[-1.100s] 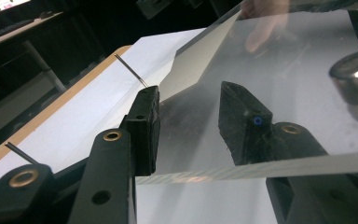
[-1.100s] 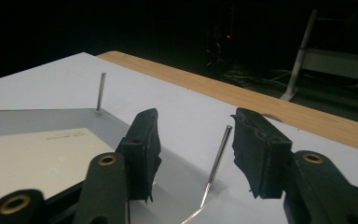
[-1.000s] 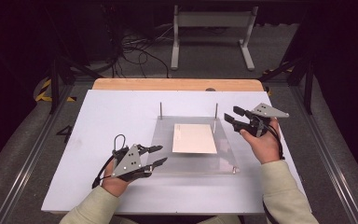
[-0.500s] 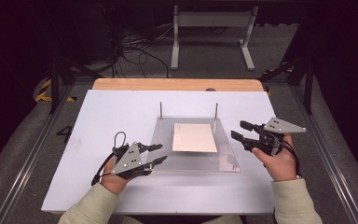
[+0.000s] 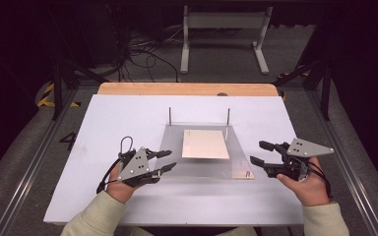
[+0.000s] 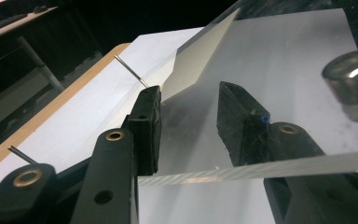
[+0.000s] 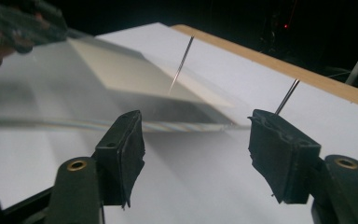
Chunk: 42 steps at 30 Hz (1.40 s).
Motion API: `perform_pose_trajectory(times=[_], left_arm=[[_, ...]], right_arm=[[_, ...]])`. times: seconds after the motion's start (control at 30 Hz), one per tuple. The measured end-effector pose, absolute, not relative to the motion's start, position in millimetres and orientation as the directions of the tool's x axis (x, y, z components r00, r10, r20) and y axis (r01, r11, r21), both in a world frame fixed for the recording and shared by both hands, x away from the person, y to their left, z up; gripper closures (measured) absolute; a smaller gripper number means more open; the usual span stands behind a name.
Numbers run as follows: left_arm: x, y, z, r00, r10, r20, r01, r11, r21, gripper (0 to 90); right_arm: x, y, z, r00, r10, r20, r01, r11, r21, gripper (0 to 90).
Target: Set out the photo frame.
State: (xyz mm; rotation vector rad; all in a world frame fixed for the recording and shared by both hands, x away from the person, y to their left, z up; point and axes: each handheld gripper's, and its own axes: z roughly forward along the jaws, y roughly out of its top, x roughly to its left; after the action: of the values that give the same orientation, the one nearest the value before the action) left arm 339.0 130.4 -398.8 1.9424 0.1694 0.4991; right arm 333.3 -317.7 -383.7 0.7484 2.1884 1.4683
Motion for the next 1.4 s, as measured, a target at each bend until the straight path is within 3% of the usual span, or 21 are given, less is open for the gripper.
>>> perform_pose_trajectory(times=[0.4, 0.63, 0.83, 1.0, 1.4], left_arm=[[339, 130, -398, 0.903, 0.341, 0.262, -0.104, -0.417, 0.903, 58.9], [339, 130, -398, 0.904, 0.339, 0.262, -0.106, -0.415, 0.904, 58.8], [339, 129, -398, 0.904, 0.340, 0.260, -0.105, -0.414, 0.904, 58.8], [339, 129, -397, 0.903, 0.346, 0.257, -0.102, -0.408, 0.907, 59.2], [340, 132, -387, 0.903, 0.370, 0.216, -0.065, -0.381, 0.922, 59.2]], right_arm=[[316, -295, -392, -0.829, 0.534, -0.166, 0.069, 0.392, 0.917, 25.2], [318, -277, -391, -0.846, 0.501, -0.184, 0.016, 0.369, 0.929, 26.1], [321, -264, -391, -0.841, 0.481, -0.247, -0.035, 0.406, 0.913, 34.4], [323, -260, -390, -0.853, 0.470, -0.229, -0.034, 0.387, 0.922, 54.4], [324, -259, -380, -0.848, 0.478, -0.228, -0.040, 0.371, 0.928, 57.8]])
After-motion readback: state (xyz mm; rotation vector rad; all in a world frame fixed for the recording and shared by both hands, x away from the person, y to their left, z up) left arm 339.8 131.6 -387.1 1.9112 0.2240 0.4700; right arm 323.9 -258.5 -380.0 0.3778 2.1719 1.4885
